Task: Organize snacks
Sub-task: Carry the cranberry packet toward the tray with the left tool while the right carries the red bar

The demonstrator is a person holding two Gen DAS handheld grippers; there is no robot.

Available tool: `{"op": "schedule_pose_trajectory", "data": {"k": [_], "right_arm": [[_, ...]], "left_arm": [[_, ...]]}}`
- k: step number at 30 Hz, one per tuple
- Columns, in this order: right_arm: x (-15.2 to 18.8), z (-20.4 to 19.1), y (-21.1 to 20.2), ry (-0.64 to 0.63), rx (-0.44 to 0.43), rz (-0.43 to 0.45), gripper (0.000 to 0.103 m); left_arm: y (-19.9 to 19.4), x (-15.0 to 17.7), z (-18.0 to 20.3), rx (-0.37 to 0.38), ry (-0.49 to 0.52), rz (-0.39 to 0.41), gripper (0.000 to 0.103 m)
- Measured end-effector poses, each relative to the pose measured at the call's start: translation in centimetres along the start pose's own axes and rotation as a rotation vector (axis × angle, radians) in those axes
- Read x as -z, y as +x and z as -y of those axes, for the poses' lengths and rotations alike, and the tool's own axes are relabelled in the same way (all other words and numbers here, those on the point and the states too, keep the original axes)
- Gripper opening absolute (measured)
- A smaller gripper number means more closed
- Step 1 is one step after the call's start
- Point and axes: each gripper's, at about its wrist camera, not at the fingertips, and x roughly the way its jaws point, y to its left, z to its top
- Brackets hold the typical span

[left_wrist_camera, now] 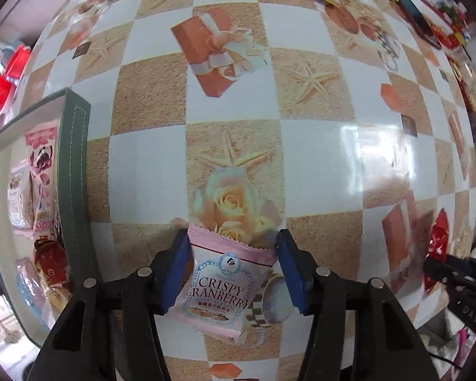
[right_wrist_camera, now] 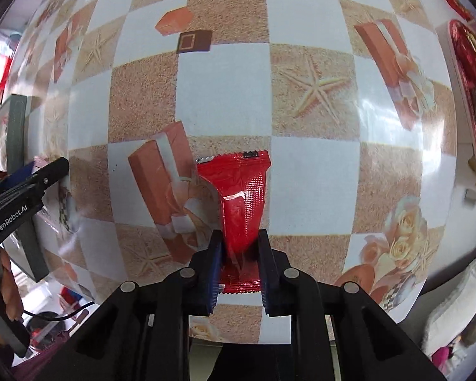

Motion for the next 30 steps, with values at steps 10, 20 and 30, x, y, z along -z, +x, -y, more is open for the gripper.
{"op": "schedule_pose_trajectory", "data": {"k": [10, 20, 30], "right_arm": [[0.4, 1.6, -2.2, 0.02, -0.065, 0.001, 0.022], [-1.4, -3.5, -4.7, -0.12, -0.028, 0.049, 0.022], [-0.9, -5.8, -5.7, -0.207, 0.026, 0.058, 0.022]], "left_arm": [[-2.5, 2.9, 0.3, 0.018, 0.02, 0.008, 0.053], [-5.6, 5.3, -3.6, 0.035, -0.098, 0.062, 0.03], [-3.5, 6.7, -3.5, 0.055, -0.076, -0.013, 0.074]]}}
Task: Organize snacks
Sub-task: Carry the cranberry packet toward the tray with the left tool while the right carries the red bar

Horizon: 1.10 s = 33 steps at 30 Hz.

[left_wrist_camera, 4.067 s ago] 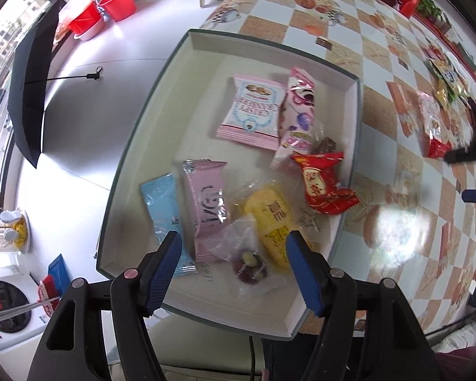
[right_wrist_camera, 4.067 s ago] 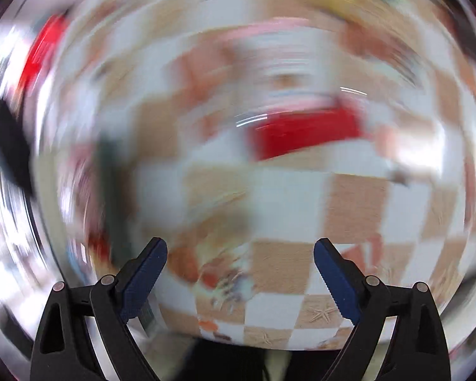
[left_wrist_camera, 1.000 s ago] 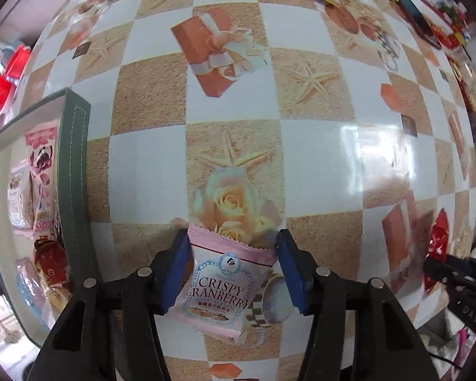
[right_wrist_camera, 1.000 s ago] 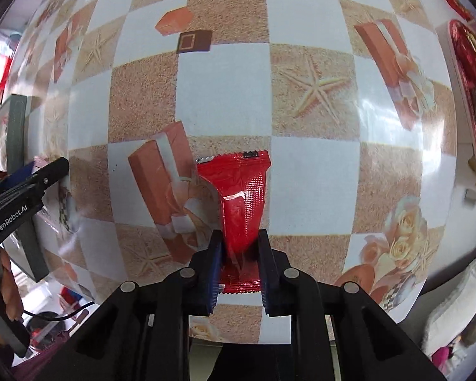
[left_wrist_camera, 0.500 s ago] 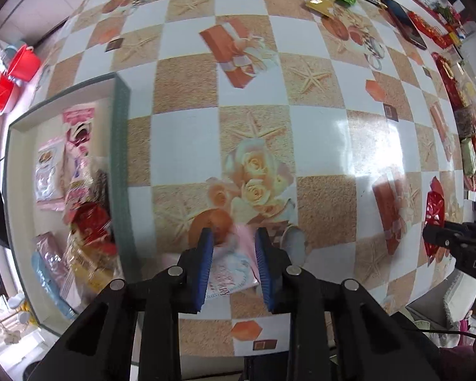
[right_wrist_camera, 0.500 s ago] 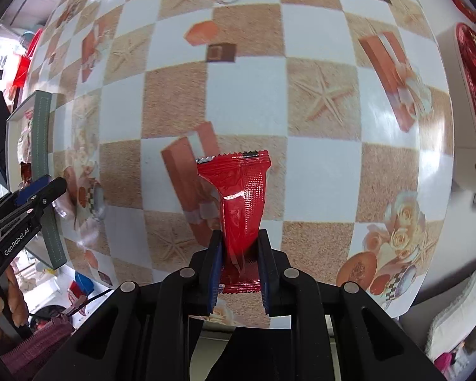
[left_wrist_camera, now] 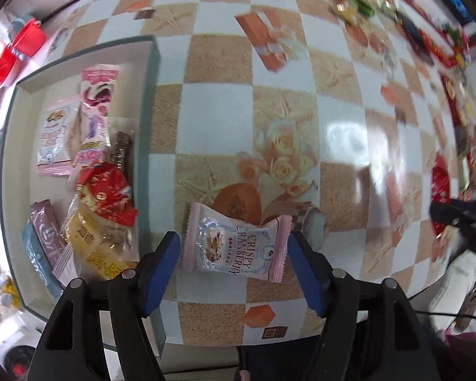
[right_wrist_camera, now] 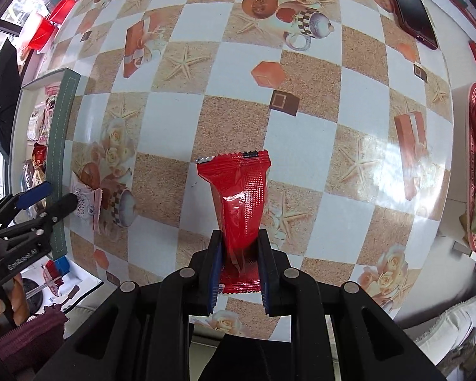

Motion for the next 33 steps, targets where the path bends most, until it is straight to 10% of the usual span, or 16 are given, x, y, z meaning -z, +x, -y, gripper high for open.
{"op": "schedule_pose_trajectory", "data": {"k": [14, 23, 33], "right_arm": [[2.1, 1.0, -0.1, 0.004, 0.008, -0.001, 0.022], [2.4, 0.6, -0.3, -0.014, -0.003, 0.016, 0.022], [2.7, 0.7, 0.2, 0.0, -0.019, 0.011, 0.022]], "left_arm": [[5.2, -1.1, -6.6, 0.232, -0.667, -0.222, 0.079], [4.1, -1.8, -6.9, 0.175, -0.798, -0.16, 0.083], [7.5, 0.1, -8.3, 0.22, -1.036, -0.302, 0.09]]}}
